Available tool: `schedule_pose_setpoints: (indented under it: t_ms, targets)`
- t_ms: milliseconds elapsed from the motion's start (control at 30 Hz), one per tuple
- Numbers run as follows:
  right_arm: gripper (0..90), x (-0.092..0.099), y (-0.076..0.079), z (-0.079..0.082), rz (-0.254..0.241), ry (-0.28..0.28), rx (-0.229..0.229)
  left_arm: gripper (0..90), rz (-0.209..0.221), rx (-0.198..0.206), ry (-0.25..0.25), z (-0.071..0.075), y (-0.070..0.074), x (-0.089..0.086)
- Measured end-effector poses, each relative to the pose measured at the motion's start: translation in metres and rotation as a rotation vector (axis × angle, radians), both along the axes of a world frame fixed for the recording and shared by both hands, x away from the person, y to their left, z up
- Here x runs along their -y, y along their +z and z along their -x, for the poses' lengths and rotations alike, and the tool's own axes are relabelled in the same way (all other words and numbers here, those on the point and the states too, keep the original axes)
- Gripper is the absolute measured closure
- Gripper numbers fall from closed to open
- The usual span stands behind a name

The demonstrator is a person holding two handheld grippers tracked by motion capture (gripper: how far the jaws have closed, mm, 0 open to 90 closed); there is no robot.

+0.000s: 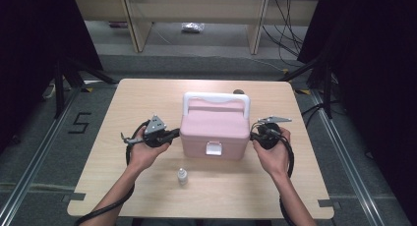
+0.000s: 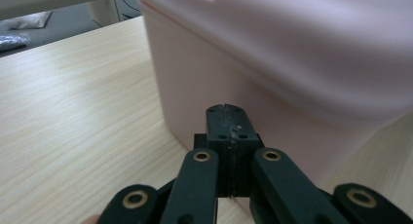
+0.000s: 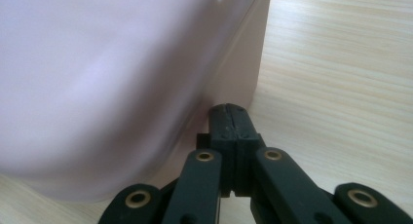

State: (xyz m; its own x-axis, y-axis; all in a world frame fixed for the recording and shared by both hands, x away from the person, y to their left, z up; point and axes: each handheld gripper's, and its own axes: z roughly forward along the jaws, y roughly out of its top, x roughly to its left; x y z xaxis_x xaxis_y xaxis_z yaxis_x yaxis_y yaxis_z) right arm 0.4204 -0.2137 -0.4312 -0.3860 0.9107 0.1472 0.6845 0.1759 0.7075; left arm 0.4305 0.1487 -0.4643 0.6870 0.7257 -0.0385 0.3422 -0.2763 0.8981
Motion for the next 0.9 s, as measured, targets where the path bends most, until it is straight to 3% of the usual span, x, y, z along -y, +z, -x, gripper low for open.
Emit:
schedule_pose_setpoints:
  t_ms: [100,133,167,267,367,467,500,567,633,733,767,800,900]
  targets:
    - [90.0,-0.006,0.001,-0.004,0.012,0.015,0.007,89.7,-0.006,0.002,0.005,-0.001,0.0,-0.007]
    - [90.0,-0.011,0.002,-0.003,-0.009,-0.003,-0.009,89.7,-0.004,0.003,0.003,0.0,0.0,-0.01]
    - [90.0,-0.011,0.001,-0.006,0.012,0.026,0.007,89.7,-0.006,0.007,0.002,0.0,0.0,-0.013]
    - [90.0,-0.023,0.001,-0.008,-0.004,0.025,-0.005,89.7,-0.007,0.003,0.022,0.002,0.0,-0.024]
    - [90.0,-0.033,0.001,-0.013,0.012,0.058,0.002,89.7,-0.02,0.006,0.031,0.005,0.001,-0.035]
    - [90.0,-0.048,0.001,-0.013,-0.01,0.054,-0.014,89.7,-0.035,0.004,0.057,0.007,0.002,-0.047]
    - [90.0,-0.05,0.001,-0.015,0.017,0.084,0.0,89.7,-0.035,0.004,0.065,0.008,0.002,-0.051]
    - [90.0,-0.057,0.001,-0.015,0.009,0.103,-0.004,89.7,-0.034,0.003,0.078,0.008,0.001,-0.057]
    - [90.0,-0.066,0.001,-0.014,-0.004,0.088,-0.015,89.7,-0.04,0.002,0.09,0.009,0.002,-0.063]
    - [90.0,-0.071,0.001,-0.015,0.023,0.116,-0.003,89.7,-0.052,0.008,0.103,0.013,0.002,-0.067]
    - [90.0,-0.071,0.001,-0.016,0.021,0.125,0.006,89.7,-0.046,0.009,0.102,0.013,0.002,-0.068]
    - [90.0,-0.075,0.001,-0.012,-0.001,0.105,-0.016,89.7,-0.048,0.008,0.108,0.014,0.002,-0.069]
    - [90.0,-0.077,0.0,-0.01,0.024,0.127,0.001,89.7,-0.054,0.007,0.116,0.015,0.002,-0.073]
